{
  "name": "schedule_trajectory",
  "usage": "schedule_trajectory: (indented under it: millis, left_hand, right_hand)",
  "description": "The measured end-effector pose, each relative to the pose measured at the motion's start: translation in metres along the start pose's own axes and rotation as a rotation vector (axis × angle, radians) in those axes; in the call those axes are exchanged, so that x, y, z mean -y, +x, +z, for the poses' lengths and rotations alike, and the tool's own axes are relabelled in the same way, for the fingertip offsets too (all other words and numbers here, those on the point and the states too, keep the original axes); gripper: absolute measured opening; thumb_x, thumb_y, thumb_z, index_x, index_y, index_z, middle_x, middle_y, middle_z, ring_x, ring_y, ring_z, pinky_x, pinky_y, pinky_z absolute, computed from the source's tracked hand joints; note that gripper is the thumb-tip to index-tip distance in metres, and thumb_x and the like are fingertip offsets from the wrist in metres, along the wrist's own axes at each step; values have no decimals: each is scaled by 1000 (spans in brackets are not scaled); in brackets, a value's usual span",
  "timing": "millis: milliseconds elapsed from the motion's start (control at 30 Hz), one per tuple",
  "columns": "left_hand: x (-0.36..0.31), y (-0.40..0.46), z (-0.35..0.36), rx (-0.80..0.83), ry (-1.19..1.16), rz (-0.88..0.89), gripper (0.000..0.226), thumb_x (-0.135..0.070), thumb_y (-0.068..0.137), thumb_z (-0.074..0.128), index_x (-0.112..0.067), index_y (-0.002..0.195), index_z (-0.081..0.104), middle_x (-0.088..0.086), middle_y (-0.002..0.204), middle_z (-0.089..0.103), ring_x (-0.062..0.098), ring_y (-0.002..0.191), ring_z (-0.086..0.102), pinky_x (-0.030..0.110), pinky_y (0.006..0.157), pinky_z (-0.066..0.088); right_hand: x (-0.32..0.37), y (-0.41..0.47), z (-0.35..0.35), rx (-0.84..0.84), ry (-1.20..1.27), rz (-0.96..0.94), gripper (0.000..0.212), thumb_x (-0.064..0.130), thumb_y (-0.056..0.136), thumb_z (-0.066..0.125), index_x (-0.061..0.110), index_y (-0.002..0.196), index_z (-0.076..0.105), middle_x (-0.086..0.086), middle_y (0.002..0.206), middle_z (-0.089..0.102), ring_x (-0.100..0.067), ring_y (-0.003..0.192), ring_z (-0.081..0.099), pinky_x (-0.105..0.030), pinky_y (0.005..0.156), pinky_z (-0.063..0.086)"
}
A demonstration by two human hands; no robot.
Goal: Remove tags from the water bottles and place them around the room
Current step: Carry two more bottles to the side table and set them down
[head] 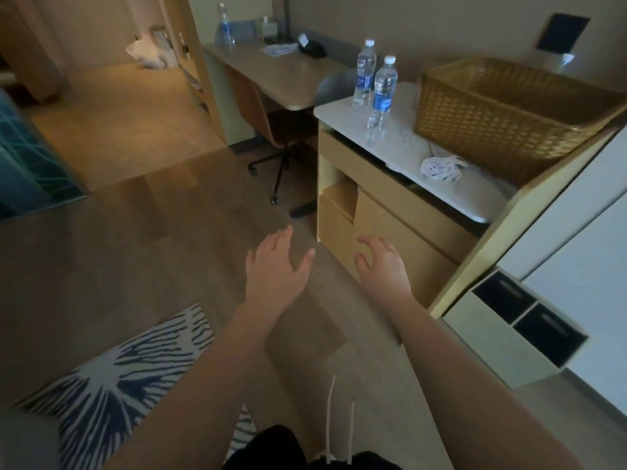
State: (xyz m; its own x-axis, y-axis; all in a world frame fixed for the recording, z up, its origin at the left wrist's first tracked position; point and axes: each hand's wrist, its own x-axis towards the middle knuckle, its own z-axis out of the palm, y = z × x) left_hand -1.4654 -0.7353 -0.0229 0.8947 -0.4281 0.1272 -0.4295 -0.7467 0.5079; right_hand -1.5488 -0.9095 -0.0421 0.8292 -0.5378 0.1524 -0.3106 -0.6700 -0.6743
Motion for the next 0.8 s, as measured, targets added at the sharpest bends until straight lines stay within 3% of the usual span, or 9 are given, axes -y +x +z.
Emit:
schedule_trajectory:
  millis: [300,800]
  left_hand:
    - [-9,166,36,13,20,62,67,-57,94,41,-20,149,32,4,152,39,20,142,32,52,116,18]
    - [-34,541,60,93,-125,300,65,-52,95,44,-22,150,27,2,155,34,20,144,27,53,117,19]
  right_hand:
    - [-18,154,1,-43,36,-8,35,24,96,52,18,130,54,-4,131,53,-21,119,50,-27,92,39]
    - [-25,478,14,-453,114,208,39,24,92,58,18,130,53,-5,131,53,-19,119,51,-21,90,32]
